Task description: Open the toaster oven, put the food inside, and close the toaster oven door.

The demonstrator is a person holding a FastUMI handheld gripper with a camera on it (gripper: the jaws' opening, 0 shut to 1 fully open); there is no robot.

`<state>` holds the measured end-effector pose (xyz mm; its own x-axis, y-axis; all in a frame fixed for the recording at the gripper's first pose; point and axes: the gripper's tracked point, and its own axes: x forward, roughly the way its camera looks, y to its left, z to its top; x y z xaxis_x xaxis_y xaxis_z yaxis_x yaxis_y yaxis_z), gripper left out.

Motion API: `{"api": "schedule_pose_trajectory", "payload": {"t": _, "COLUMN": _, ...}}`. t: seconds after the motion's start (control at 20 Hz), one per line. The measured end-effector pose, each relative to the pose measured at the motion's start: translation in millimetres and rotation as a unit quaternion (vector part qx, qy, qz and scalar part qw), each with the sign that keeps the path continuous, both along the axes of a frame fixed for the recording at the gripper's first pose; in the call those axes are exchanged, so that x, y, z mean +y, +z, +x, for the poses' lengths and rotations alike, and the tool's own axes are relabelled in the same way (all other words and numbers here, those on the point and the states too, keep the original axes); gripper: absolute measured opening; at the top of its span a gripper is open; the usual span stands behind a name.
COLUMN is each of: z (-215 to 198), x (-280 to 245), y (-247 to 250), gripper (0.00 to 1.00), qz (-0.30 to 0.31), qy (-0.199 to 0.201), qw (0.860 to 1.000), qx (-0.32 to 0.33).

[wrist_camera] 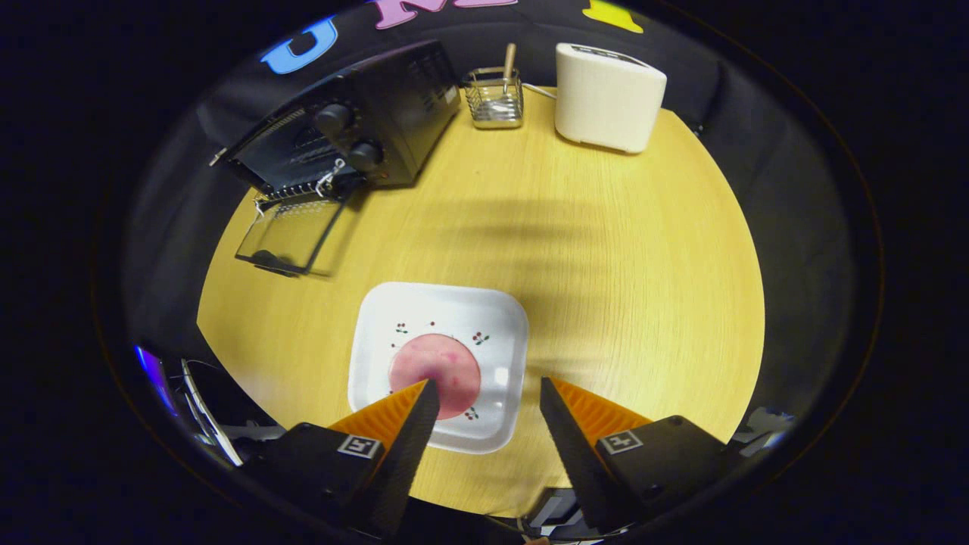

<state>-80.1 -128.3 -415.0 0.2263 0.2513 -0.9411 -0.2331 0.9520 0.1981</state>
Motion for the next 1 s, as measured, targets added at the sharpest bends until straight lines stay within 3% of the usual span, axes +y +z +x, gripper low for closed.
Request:
{"api": "schedule_pose_trajectory", "payload": {"t": 0.1, "z": -2.4, "x": -5.6, "y": -14.6, "gripper": 0.72, "qz": -0.007, "qy": 0.0, "qw": 1.0, "qx": 0.022}}
{"api": "schedule_pose_trajectory", "payload": {"t": 0.4, "z": -1.6, "x": -2.4, "y": -31.3, "gripper": 0.71, "qz": -0.003, "qy": -0.012, "qw": 0.998, "qx": 0.054}}
{"api": "schedule_pose_trajectory", "payload": {"t": 0.5, "z": 1.7, "x": -6.9, "y": -29.5, "gripper": 0.27, "qz": -0.007, "qy": -0.02, "qw": 0.998, "qx": 0.065}}
{"api": "schedule_pose_trajectory", "payload": {"t": 0.6, "z": 2.5, "x": -11.9, "y": -24.7, "gripper": 0.27, "qz": -0.01, "qy": -0.015, "qw": 0.998, "qx": 0.065}}
{"api": "schedule_pose_trajectory", "payload": {"t": 0.7, "z": 4.6, "x": -7.2, "y": -27.4, "gripper": 0.13, "qz": 0.016, "qy": -0.021, "qw": 0.996, "qx": 0.083}}
{"api": "schedule_pose_trajectory", "payload": {"t": 0.75, "z": 1.2, "x": -4.8, "y": -33.5, "gripper": 0.13, "qz": 0.04, "qy": -0.029, "qw": 0.994, "qx": 0.1}}
{"api": "schedule_pose_trajectory", "payload": {"t": 0.85, "z": 0.7, "x": -3.6, "y": -32.0, "gripper": 0.05, "qz": 0.086, "qy": -0.064, "qw": 0.988, "qx": 0.11}}
{"api": "schedule_pose_trajectory", "payload": {"t": 1.0, "z": -0.1, "x": -0.9, "y": -20.3, "gripper": 0.05, "qz": 0.164, "qy": -0.121, "qw": 0.973, "qx": 0.105}}
